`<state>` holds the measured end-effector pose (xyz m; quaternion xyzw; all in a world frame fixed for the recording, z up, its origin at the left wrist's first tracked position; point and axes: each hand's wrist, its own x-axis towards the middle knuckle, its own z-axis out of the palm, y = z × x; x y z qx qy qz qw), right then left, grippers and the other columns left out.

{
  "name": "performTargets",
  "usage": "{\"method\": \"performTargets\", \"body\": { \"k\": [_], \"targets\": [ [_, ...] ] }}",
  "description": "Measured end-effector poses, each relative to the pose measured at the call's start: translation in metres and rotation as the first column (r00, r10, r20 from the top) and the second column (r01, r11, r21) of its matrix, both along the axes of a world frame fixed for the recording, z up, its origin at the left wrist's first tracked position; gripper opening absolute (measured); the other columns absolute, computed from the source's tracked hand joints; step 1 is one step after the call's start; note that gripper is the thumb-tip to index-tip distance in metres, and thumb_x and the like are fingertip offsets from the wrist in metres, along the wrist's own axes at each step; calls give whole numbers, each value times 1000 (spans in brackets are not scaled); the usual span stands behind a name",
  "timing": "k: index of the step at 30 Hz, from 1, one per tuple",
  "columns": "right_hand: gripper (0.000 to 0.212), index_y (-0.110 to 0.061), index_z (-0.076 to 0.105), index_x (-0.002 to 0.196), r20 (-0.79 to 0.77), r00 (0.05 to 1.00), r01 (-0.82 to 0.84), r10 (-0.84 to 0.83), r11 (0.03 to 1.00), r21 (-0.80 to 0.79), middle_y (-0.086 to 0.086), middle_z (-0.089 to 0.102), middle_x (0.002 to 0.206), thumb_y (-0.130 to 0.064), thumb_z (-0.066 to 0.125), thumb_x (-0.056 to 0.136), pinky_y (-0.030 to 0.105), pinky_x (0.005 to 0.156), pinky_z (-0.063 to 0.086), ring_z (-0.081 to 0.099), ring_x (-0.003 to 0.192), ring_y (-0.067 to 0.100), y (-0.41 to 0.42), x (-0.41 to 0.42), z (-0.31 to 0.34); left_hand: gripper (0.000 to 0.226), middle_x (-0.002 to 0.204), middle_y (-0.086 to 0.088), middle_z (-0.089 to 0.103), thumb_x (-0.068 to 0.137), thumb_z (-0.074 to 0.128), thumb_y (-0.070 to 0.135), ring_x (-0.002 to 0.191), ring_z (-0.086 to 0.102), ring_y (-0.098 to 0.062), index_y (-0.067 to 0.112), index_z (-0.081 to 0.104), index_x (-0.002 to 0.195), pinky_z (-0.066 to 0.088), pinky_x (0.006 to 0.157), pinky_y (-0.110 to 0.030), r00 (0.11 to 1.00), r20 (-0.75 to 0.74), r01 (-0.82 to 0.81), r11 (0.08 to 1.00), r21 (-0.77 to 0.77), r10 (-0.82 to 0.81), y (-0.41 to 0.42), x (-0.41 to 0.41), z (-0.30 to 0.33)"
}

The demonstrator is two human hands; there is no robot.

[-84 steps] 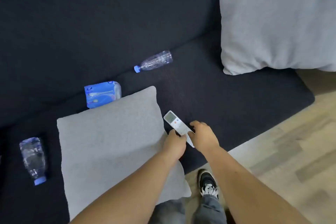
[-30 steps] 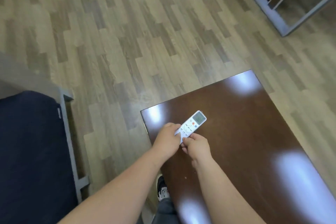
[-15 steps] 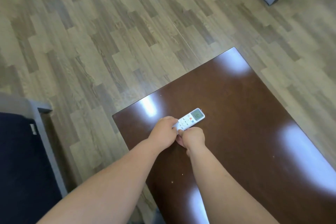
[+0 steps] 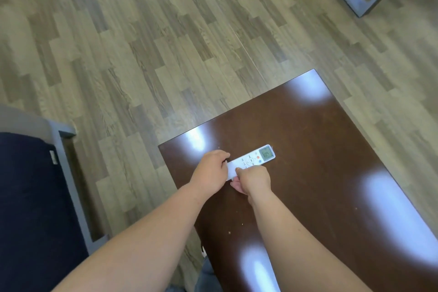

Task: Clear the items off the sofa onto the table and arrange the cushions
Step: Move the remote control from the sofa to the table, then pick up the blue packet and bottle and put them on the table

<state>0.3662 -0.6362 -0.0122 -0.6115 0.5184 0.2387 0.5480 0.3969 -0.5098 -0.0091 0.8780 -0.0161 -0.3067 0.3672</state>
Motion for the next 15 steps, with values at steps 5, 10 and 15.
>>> {"method": "performTargets", "body": {
  "k": [5, 10, 15],
  "targets": [
    [16, -6, 72, 84, 155, 969, -193, 193, 981, -10, 7, 72, 73, -12, 58, 89, 36, 71, 59, 64, 55, 14, 68, 14, 31, 39, 130, -11, 68, 94, 54, 3, 120, 63, -24, 9, 67, 131, 47, 106, -32, 968, 51, -245, 968, -46, 247, 59, -9, 26],
    [11, -10, 70, 77, 285, 874, -413, 393, 911, 9, 10, 68, 71, -11, 61, 84, 35, 65, 51, 61, 53, 15, 179, 29, 70, 37, 125, -8, 68, 96, 53, 2, 110, 64, -22, 9, 67, 129, 49, 101, -33, 833, 51, -548, 835, -52, 550, 166, -29, 64],
    [14, -6, 64, 105, 354, 780, -572, 515, 817, 73, 14, 69, 94, -9, 60, 93, 31, 67, 51, 63, 66, 17, 294, 25, 104, 40, 124, 2, 66, 98, 49, 3, 104, 58, -10, 16, 64, 132, 44, 90, -17, 582, 27, -805, 581, -123, 813, 268, -66, 111]
  ]
}}
